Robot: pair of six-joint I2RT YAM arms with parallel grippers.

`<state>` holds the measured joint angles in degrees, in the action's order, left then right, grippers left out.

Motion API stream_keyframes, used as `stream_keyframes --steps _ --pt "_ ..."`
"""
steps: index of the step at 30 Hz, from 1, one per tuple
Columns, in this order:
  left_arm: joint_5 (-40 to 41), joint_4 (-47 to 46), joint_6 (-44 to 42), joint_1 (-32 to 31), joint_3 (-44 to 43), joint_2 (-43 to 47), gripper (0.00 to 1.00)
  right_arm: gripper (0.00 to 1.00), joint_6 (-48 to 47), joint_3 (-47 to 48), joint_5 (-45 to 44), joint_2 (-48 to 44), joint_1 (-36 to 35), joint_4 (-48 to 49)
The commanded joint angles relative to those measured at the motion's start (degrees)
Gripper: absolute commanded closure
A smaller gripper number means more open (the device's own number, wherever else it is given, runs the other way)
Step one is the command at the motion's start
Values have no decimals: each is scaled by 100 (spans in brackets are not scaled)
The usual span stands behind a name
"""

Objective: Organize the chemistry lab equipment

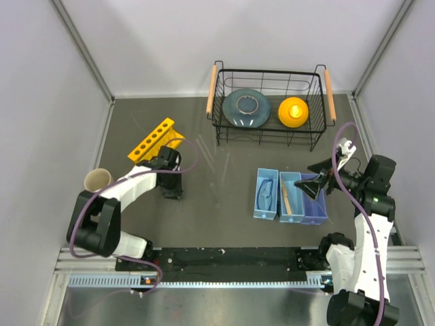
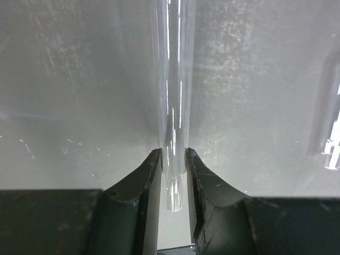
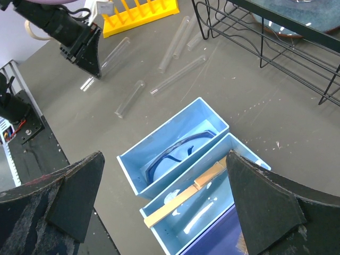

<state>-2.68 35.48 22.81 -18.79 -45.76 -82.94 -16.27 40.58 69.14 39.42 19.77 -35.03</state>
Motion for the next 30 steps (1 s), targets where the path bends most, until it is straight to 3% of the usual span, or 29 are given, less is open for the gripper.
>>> stream_keyframes --steps 1,10,20,23,30 --pt "-321 -463 268 -29 330 716 96 1 -16 -32 187 -48 71 215" --pt "-777 -718 409 -29 656 2201 96 1 -78 -59 196 -92 71 180" --pt "-2105 -1623 900 -160 752 3248 96 1 -104 292 337 346 -69 -57" --pt "-2281 -1956 1094 -292 718 3354 96 1 -139 635 135 671 -587 -285" --pt "-2089 -2747 1586 -1126 419 3363 96 1 -227 1197 -569 1260 -2608 -488"
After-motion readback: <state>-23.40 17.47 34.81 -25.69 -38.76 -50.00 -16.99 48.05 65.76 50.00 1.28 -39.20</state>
